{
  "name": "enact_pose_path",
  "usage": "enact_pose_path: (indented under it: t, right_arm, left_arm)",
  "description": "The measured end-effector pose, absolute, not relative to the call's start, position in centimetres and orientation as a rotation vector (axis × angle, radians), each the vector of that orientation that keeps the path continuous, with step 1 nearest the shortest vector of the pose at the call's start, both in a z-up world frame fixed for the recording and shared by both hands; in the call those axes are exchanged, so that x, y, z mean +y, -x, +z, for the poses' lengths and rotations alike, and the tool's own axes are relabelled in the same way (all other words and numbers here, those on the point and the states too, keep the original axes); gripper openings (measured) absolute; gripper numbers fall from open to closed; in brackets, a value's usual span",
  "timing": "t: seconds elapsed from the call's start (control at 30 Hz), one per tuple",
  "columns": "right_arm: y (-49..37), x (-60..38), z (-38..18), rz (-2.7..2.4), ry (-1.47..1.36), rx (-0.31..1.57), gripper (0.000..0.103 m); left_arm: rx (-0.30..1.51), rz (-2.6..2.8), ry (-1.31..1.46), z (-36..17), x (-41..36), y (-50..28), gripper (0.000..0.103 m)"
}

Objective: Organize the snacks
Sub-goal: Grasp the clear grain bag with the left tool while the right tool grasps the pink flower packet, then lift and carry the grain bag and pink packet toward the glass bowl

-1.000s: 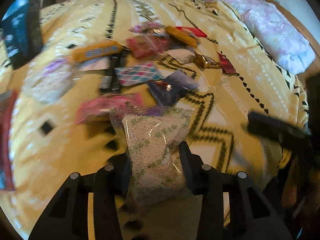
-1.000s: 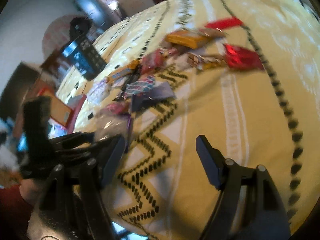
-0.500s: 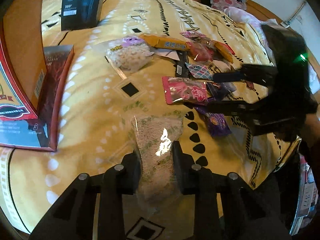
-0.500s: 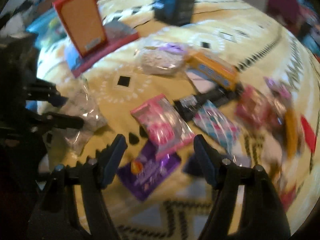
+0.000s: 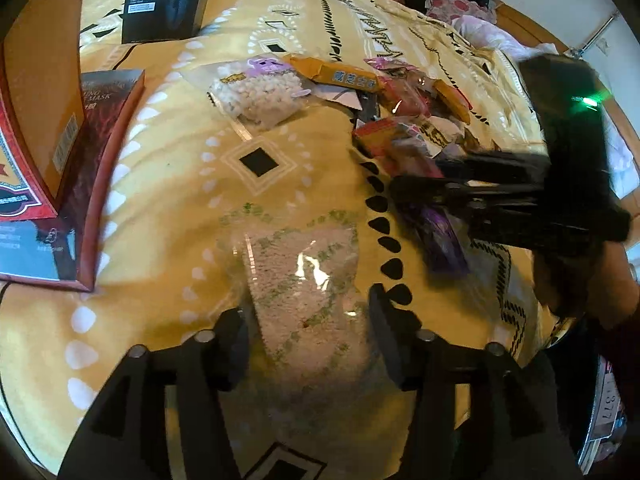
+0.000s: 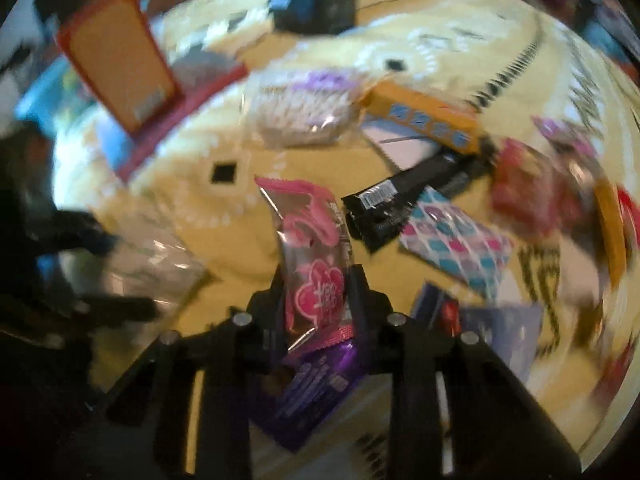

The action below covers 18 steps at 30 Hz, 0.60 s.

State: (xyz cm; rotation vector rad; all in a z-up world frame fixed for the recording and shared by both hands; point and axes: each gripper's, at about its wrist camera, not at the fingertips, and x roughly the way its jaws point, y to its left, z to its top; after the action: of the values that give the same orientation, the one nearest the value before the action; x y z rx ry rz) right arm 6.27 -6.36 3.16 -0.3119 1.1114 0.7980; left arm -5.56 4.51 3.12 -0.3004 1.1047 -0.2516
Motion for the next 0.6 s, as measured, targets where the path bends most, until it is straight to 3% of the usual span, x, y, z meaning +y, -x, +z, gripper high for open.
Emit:
enact_pose_path:
  t: [0.13, 0.2, 0.33, 0.6]
  right_arm:
    - [-3.8, -9.7, 4.9, 0.72, 0.091, 1.089, 0.029]
    - [-2.3, -10.9, 5.3, 0.674, 0.034, 1.074, 0.029]
    - [-0.9, -13.0, 5.3, 0.62, -0.062, 1.076, 0.029]
    - [0.6, -14.0, 4.4, 0.588, -0.099, 1.077, 0.029]
  left_arm:
    - [1.064, -0.203, 0.269, 2.7, 3.6, 5.1, 0.072]
    - [1.048, -0.185, 0.212, 2.5, 2.7, 4.8, 0.074]
    - [1.043, -0.131, 0.162, 2.3, 2.5, 4.5, 0.053]
    - [1.046, -0.115, 0.124, 3.3, 2.6, 5.2, 0.039]
